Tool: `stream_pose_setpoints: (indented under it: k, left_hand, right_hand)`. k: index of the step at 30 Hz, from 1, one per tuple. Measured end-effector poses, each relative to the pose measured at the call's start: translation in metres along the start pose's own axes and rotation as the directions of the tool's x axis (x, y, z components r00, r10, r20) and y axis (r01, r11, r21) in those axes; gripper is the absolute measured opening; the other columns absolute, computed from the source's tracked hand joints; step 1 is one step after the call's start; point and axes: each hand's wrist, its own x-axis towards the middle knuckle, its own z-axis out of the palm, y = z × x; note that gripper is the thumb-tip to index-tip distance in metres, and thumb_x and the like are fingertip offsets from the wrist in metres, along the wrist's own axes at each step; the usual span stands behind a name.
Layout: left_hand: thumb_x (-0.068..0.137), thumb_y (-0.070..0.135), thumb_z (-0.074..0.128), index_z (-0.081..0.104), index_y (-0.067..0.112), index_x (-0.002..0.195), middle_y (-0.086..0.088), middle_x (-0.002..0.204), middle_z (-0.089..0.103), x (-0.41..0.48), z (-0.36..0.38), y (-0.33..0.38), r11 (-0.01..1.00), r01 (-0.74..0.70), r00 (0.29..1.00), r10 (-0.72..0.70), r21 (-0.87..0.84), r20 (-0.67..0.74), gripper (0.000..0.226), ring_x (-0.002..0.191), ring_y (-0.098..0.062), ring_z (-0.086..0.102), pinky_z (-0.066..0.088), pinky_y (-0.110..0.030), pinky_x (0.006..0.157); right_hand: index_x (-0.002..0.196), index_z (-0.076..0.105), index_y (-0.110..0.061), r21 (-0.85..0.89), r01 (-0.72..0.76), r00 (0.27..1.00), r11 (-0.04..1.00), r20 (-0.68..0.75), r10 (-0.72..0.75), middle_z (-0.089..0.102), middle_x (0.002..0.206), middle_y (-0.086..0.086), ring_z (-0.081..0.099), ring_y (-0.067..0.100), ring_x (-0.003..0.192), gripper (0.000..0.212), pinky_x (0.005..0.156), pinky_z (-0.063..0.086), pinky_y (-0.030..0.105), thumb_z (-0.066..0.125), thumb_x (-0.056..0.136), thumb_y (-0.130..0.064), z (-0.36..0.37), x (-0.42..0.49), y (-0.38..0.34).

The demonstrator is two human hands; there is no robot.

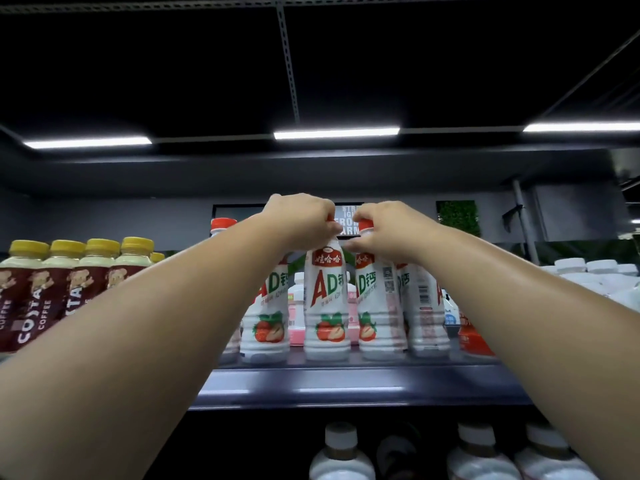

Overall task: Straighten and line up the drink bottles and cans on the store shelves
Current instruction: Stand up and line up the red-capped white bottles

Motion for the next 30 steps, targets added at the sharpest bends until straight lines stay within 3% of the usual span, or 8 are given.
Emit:
stream_pose_setpoints:
  k: [3,8,12,20,23,26,28,30]
  left_hand:
    - [0.097,0.052,0.042,0.057,0.032,0.099,0.012,0.079,0.058,0.0,0.0,-0.006,1.0,0.0,1.0,0.0,0.021,0.021,0.026,0.073,-0.009,0.053,0.033,-0.037,0.07]
    - [0.098,0.055,0.039,0.056,0.038,0.101,0.014,0.082,0.062,-0.004,-0.003,-0.019,0.999,-0.008,1.0,0.008,0.032,0.014,0.025,0.076,-0.01,0.056,0.031,-0.037,0.077]
    - [0.099,0.054,0.037,0.055,0.039,0.104,0.012,0.087,0.064,-0.008,-0.006,-0.024,0.999,-0.045,0.999,0.045,0.0,-0.008,0.024,0.082,-0.013,0.056,0.029,-0.039,0.083]
    - [0.101,0.053,0.034,0.054,0.039,0.112,0.014,0.087,0.063,-0.014,0.0,-0.026,0.994,-0.074,0.996,0.071,-0.082,-0.046,0.027,0.085,-0.013,0.057,0.032,-0.045,0.099]
    - [0.102,0.05,0.033,0.053,0.038,0.115,0.016,0.086,0.061,-0.017,0.006,-0.017,0.991,-0.073,0.995,0.065,-0.111,-0.075,0.026,0.094,-0.016,0.061,0.026,-0.052,0.111]
    - [0.103,0.048,0.03,0.054,0.037,0.117,0.014,0.088,0.06,-0.023,0.011,-0.013,0.993,-0.032,0.994,0.02,-0.115,-0.103,0.03,0.103,-0.019,0.061,0.015,-0.059,0.116]
    - [0.103,0.049,0.027,0.053,0.037,0.118,0.011,0.087,0.063,-0.026,0.013,-0.013,0.994,0.007,0.994,-0.02,-0.11,-0.112,0.032,0.102,-0.021,0.061,0.009,-0.061,0.117]
    - [0.103,0.05,0.026,0.052,0.037,0.118,0.01,0.086,0.064,-0.029,0.013,-0.015,0.992,0.037,0.992,-0.051,-0.123,-0.112,0.033,0.1,-0.02,0.061,0.007,-0.059,0.118]
  right_hand:
    - [0.137,0.052,-0.027,0.02,-0.017,1.0,1.0,0.007,0.017,0.058,0.13,0.0,0.057,0.019,0.105,0.062,0.078,0.05,0.033,0.071,0.084,-0.05,0.005,0.001,-0.005]
    - [0.116,0.058,-0.03,0.308,-0.055,0.991,0.95,-0.096,0.089,0.053,0.095,-0.012,0.055,0.007,0.081,0.032,0.066,0.053,0.029,0.069,0.088,-0.041,0.014,0.003,-0.012]
    - [0.106,0.059,-0.033,0.382,-0.028,0.984,0.924,-0.152,0.092,0.057,0.093,-0.013,0.059,0.006,0.077,0.016,0.06,0.052,0.026,0.063,0.093,-0.042,0.021,0.006,-0.022]
    - [0.106,0.06,-0.031,0.487,-0.083,0.965,0.869,-0.179,0.192,0.06,0.096,-0.01,0.061,0.009,0.08,0.019,0.058,0.046,0.027,0.062,0.093,-0.044,0.027,0.001,-0.022]
    - [0.119,0.054,-0.029,0.602,-0.15,0.949,0.784,-0.135,0.286,0.063,0.103,-0.007,0.065,0.011,0.081,0.034,0.06,0.053,0.029,0.062,0.092,-0.048,0.031,-0.013,-0.022]
    - [0.15,0.018,-0.041,0.736,-0.192,0.944,0.649,-0.042,0.327,0.055,0.124,-0.007,0.066,0.012,0.09,0.079,0.065,0.057,0.032,0.067,0.088,-0.049,0.038,-0.037,-0.022]
    - [0.147,0.001,-0.052,0.745,-0.189,0.947,0.64,-0.035,0.32,0.053,0.135,-0.005,0.064,0.016,0.102,0.098,0.078,0.056,0.038,0.073,0.082,-0.049,0.048,-0.055,-0.02]
    - [0.143,-0.002,-0.057,0.703,-0.193,0.952,0.684,-0.036,0.305,0.057,0.117,-0.012,0.063,0.012,0.097,0.104,0.082,0.054,0.041,0.077,0.077,-0.049,0.06,-0.073,-0.017]
